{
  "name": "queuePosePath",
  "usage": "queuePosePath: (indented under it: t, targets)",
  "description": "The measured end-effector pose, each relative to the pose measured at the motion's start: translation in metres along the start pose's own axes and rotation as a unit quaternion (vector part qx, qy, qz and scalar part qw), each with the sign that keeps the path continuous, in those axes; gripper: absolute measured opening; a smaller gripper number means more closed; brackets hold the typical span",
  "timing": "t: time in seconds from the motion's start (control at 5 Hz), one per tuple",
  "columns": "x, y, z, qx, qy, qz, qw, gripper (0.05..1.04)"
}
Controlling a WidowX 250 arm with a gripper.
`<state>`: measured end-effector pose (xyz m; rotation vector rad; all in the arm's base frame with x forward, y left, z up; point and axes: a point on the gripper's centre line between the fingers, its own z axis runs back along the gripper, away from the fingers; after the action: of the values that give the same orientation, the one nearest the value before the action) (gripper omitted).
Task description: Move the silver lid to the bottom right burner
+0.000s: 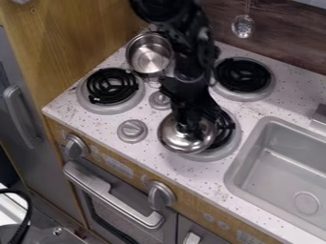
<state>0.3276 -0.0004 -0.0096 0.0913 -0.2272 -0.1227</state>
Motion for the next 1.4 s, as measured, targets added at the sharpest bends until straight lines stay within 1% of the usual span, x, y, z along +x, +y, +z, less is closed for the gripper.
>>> queuePosePath:
  t: [0.2, 0.4, 0.6, 0.8, 1.0, 1.2, 1.4]
  targets:
    - [0.007, 0.002, -0.011, 0.023, 0.018, 0.017, 0.9994, 0.267]
    - [0.020, 0.007, -0.034, 0.020, 0.039, 0.054, 0.9976, 0.267]
    - [0.033, 0.017, -0.039, 0.010, 0.036, 0.086, 0.9956, 0.267]
    - [0.037, 0.019, -0.039, 0.008, 0.031, 0.079, 0.9964, 0.267]
    - [0.046, 0.015, -0.039, 0.001, 0.033, 0.088, 0.9956, 0.304]
    - [0.043, 0.011, -0.034, -0.009, 0.032, 0.104, 0.9941, 0.599]
    - [0.049, 0.013, 0.007, -0.029, 0.009, 0.106, 0.9939, 0.897]
